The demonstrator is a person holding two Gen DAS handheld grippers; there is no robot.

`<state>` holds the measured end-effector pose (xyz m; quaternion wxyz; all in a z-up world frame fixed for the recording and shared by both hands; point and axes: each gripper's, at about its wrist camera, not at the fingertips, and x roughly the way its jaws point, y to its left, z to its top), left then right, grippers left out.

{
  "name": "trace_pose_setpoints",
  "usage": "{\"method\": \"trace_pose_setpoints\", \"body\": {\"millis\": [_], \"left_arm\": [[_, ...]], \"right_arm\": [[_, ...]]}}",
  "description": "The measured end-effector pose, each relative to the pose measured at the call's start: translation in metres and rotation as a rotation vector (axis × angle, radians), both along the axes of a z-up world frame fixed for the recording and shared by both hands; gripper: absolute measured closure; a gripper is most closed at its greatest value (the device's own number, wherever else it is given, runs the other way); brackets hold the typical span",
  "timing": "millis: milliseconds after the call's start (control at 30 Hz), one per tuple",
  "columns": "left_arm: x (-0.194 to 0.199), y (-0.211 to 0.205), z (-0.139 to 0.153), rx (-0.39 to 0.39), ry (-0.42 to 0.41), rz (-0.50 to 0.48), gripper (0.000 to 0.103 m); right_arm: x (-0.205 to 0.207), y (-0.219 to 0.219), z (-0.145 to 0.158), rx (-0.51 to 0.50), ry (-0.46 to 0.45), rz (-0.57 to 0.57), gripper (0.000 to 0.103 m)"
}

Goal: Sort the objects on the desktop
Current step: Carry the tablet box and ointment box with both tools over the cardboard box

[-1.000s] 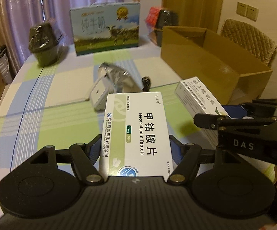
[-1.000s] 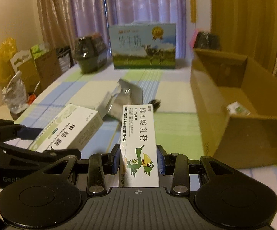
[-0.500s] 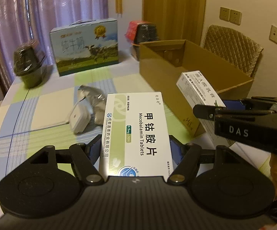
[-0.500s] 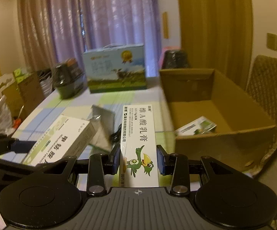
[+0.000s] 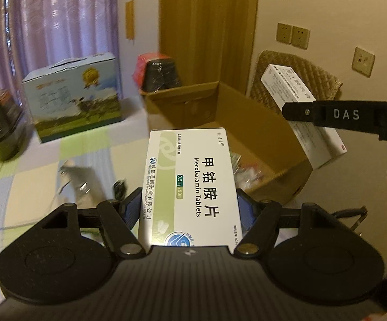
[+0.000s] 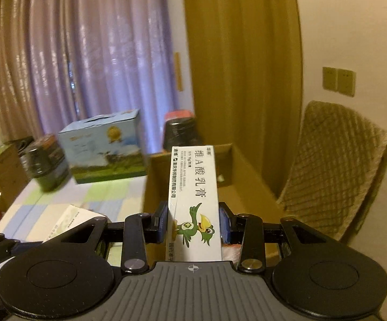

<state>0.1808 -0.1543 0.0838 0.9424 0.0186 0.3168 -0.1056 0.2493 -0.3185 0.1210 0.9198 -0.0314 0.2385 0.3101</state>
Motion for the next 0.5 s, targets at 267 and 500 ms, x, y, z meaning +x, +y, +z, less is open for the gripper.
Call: {"method": "trace_pose_setpoints", "body": {"millis": [267,500], "left_arm": [[0.055,-0.034,-0.001,-0.032,0.004,-0.046,0.036],[0.085,-0.051,-0.013,-0.035,0.012,-0.079,0.036]], "right_arm": [[0.045,-0.011,-0.011,-0.036,0.034,-0.024,0.068],[0.072,-0.021,-0.025,-0.035,0.073,-0.048,0.068]]}}
